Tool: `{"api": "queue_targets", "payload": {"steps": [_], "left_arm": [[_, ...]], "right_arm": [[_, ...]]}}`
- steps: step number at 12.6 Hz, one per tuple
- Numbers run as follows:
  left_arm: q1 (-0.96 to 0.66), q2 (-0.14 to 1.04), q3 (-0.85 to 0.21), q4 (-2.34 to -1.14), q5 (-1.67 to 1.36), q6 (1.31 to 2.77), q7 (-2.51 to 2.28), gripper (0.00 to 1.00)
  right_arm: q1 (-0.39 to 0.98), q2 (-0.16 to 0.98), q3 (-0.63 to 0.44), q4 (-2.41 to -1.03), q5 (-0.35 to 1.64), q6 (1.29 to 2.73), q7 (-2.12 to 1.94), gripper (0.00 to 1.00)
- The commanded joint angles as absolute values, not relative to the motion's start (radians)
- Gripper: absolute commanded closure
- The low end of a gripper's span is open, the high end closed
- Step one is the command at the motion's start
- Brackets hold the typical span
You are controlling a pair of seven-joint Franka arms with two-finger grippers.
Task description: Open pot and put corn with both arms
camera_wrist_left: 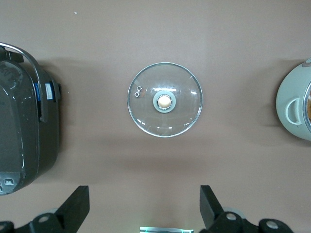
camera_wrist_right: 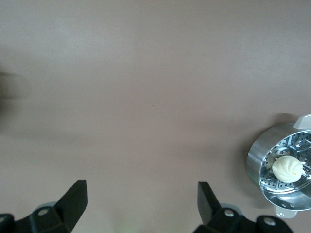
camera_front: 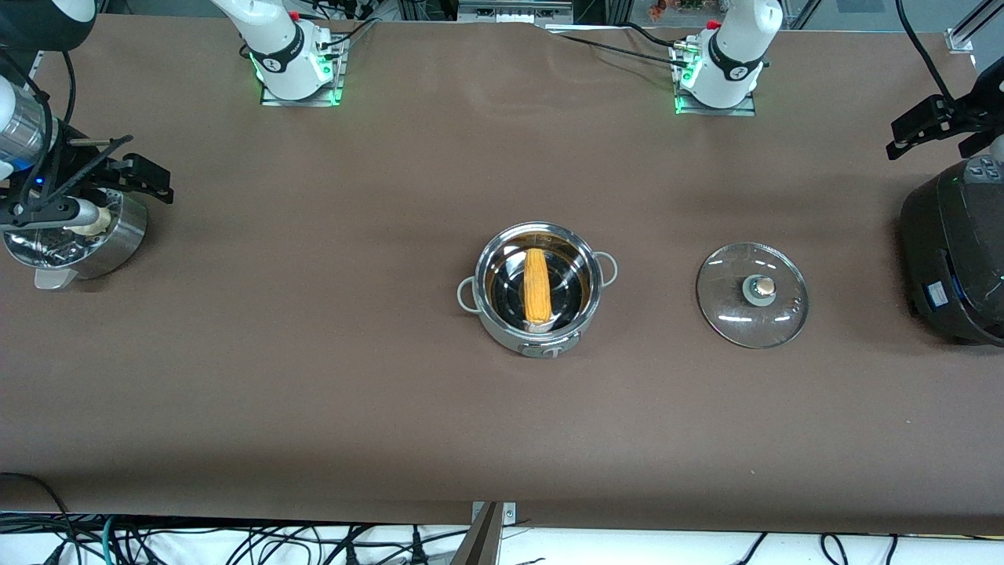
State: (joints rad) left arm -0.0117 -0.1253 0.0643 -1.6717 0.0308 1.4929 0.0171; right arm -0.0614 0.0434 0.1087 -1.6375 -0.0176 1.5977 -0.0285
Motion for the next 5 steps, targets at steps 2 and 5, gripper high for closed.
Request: {"api": "queue_targets", "payload": {"steps": [2,5], "left_arm": [[-0.005,-0.109,0.066,-1.638,0.011,1.473,0.037,0.0],[-0.005,-0.109,0.067,-1.638,0.011,1.473,0.037,0.0]], "right_arm": [[-0.06,0.061,0.109,-1.626,-0.026,1.606,-0.044,0.0],[-0.077,0.071,0.106,-1.626,-0.026,1.609,-0.044,0.0]]}}
